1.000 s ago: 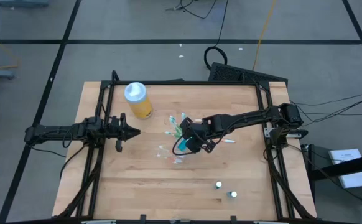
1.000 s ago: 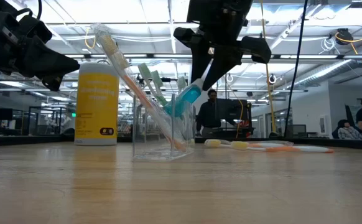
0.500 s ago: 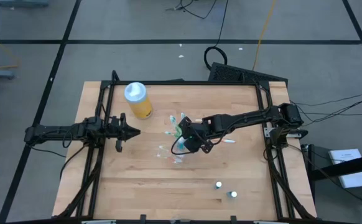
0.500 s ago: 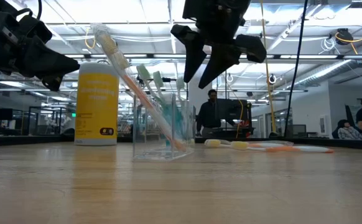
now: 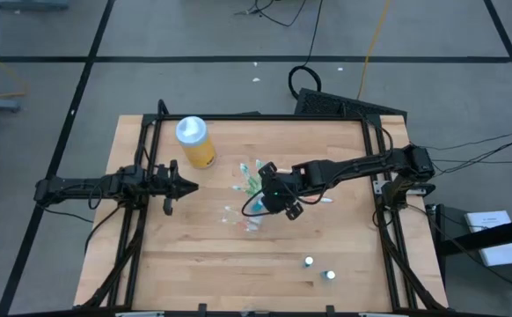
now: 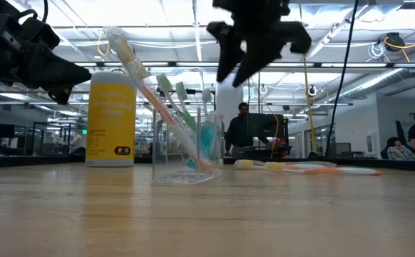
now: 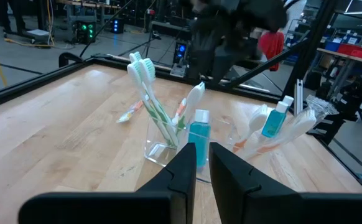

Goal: Pick & Place toothbrushing station
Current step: Put the blue mouthwash bottle into the transparent organizer

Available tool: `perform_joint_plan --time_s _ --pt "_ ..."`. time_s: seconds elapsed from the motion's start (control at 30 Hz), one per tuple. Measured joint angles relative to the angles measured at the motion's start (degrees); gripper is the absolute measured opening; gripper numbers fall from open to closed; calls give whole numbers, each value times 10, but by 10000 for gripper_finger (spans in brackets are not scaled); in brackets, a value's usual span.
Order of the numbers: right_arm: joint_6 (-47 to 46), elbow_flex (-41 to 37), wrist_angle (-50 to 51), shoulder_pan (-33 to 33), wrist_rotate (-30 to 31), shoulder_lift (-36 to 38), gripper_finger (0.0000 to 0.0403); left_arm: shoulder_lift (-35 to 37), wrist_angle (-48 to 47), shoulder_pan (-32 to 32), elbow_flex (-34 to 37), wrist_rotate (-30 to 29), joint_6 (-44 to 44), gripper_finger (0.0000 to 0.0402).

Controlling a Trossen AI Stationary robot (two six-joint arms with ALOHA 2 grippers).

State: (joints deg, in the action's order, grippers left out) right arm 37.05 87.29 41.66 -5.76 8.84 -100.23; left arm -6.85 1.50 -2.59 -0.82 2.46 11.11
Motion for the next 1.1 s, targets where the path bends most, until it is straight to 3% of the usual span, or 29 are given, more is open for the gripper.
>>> perform_joint_plan --time_s 0.17,0.37,0.83,1.1 --pt "-72 0 57 -8 -7 18 178 0 0 0 0 0 0 49" --pt "-143 -1 83 -6 -77 24 177 0 0 0 0 0 0 49" --pt "-117 -181 -203 6 -92 24 160 0 0 0 0 0 0 49" --pt "-83 -211 -266 9 -92 24 160 0 0 0 0 0 0 49"
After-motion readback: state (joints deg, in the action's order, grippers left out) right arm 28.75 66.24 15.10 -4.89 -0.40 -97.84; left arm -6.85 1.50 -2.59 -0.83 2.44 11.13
